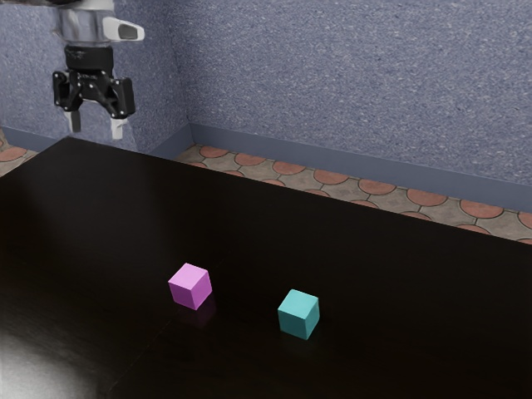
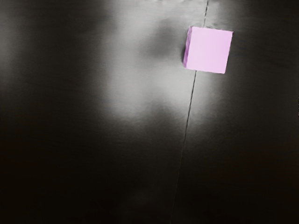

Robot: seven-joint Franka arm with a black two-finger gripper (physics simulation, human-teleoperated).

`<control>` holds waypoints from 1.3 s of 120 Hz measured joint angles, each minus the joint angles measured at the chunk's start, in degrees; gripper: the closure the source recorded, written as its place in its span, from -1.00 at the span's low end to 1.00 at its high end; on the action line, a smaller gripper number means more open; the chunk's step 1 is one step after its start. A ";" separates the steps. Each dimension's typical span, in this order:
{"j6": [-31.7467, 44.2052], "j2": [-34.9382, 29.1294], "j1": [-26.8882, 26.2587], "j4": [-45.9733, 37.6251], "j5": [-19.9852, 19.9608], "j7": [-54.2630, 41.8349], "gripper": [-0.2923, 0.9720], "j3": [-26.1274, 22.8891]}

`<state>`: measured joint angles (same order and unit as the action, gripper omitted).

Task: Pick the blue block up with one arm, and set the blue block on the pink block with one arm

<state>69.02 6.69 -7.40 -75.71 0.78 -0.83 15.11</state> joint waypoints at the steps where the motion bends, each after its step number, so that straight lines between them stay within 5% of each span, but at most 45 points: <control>1: 1.03 0.02 -0.03 -0.07 0.01 -0.02 -0.52 0.00; 23: 15.34 -0.17 -0.67 -0.45 0.10 -0.41 -0.51 -0.10; 58: 22.42 0.19 -7.42 -0.92 0.06 -0.70 -0.51 -0.27; 115: 40.68 0.51 -19.03 -22.54 -0.86 -0.69 -0.51 0.04; 156: 50.24 2.57 -24.44 -29.30 -2.90 0.87 -0.51 0.10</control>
<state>119.26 9.26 -31.84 -105.01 -2.12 0.04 15.21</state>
